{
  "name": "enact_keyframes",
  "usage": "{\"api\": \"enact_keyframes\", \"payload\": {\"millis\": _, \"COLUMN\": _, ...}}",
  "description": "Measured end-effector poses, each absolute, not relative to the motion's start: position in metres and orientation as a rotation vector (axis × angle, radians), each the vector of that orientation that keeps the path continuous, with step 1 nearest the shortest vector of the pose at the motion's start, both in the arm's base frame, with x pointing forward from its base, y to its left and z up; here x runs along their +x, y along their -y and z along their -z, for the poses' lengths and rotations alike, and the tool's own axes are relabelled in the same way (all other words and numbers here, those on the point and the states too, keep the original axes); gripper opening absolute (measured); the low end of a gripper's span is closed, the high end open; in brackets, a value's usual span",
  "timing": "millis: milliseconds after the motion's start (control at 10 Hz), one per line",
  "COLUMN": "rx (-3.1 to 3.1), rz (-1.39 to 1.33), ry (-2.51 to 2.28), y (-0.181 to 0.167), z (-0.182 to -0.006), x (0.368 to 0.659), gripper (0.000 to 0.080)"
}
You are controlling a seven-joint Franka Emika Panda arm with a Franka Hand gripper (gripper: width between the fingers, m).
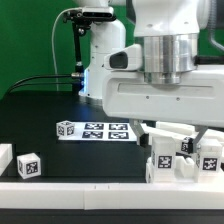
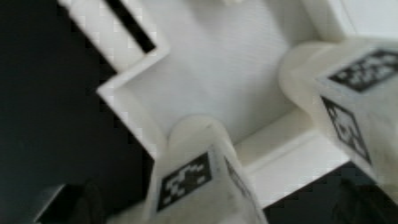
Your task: Assemble chair
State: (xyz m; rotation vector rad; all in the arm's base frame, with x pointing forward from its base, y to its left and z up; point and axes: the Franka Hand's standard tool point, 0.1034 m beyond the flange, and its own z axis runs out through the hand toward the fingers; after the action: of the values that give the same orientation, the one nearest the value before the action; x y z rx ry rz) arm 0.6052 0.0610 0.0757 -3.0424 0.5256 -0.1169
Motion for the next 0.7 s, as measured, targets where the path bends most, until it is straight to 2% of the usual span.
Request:
{"api": "enact_keyframes", "payload": {"millis": 200, "rx": -3.033, "rz": 0.131, "ry": -0.552, "y": -0.0599, "z": -0.0753, "x": 0.6063, "gripper": 0.0649}}
{"api": "enact_keyframes", "payload": {"millis": 300, "rx": -3.034, "rz": 0.131, "ry": -0.547, "y": -0.0599, "z": -0.0753, "x": 0.6063, "gripper": 0.0507}}
{"api": "enact_keyframes", "payload": {"millis": 400, "rx": -3.028, "rz": 0.131, "ry": -0.571, "y": -0.0600, "z": -0.0753, "x": 0.6063, "gripper": 0.0507}}
{"api": "enact_keyframes", "payload": {"millis": 500, "rx": -3.003, "rz": 0.126, "ry": -0.681, "y": -0.0594, "z": -0.0750, "x": 0.6061, "gripper": 0.0324}}
{"api": "enact_keyframes", "payload": {"millis": 600, "rx": -2.974, "rz": 0.122, "ry": -0.791, "y": -0.0586, "z": -0.0745, "x": 0.6059, "gripper": 0.0286}}
{"api": "enact_keyframes", "payload": {"millis": 700, "rx": -2.957, "rz": 0.119, "ry": -0.848, "y": -0.0584, "z": -0.0745, "x": 0.6058, "gripper": 0.0286}}
